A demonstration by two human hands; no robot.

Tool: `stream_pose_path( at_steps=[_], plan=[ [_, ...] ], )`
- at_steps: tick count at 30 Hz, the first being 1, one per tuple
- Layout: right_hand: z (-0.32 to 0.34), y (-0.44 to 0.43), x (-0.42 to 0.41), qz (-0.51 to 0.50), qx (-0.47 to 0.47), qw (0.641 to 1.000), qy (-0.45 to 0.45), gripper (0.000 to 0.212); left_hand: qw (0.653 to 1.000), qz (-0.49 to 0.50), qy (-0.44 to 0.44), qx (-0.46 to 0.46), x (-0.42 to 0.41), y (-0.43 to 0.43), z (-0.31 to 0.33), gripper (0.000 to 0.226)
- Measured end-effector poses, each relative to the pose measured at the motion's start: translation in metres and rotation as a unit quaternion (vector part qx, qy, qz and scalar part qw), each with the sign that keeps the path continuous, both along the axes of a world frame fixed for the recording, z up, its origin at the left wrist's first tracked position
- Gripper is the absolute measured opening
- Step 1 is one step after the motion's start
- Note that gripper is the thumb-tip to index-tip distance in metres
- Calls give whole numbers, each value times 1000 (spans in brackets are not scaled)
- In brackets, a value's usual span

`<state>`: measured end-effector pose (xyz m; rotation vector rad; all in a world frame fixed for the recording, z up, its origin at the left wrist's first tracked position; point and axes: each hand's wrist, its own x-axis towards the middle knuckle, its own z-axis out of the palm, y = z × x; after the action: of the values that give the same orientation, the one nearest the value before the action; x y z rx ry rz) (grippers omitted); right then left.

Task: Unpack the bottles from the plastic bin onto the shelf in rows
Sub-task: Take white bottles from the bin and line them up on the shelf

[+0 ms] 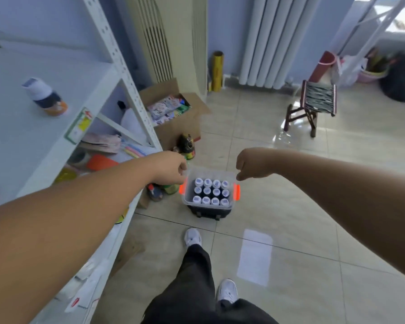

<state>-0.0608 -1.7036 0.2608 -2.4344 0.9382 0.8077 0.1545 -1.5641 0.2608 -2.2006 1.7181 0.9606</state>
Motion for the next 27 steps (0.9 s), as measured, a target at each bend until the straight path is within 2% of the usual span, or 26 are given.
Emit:
stream_pose_path(
  at_steps=[5,9,14,19,23,24,27],
  plan=[
    [-70,-33,0,-65,31,997,38,45,998,3,62,24,20,-50,-70,46],
    [-125,-40,6,-108,76,989,61,24,995,16,82,53,43,-77,-118,41],
    [-203,-59,23,-138,94,986,24,26,991,55,105,61,60,-108,-192,35],
    [-289,-80,49,-177,114,978,4,30,989,74,101,84,58,-129,-281,38],
    [-362,-96,72,-187,115,976,-8,16,989,78,96,74,52,-152,-351,32],
    [-381,-98,76,-194,116,974,-6,17,990,82,94,71,50,-156,-369,31],
    [-434,-102,88,-184,116,976,-1,40,989,101,89,62,47,-166,-420,32]
  ],
)
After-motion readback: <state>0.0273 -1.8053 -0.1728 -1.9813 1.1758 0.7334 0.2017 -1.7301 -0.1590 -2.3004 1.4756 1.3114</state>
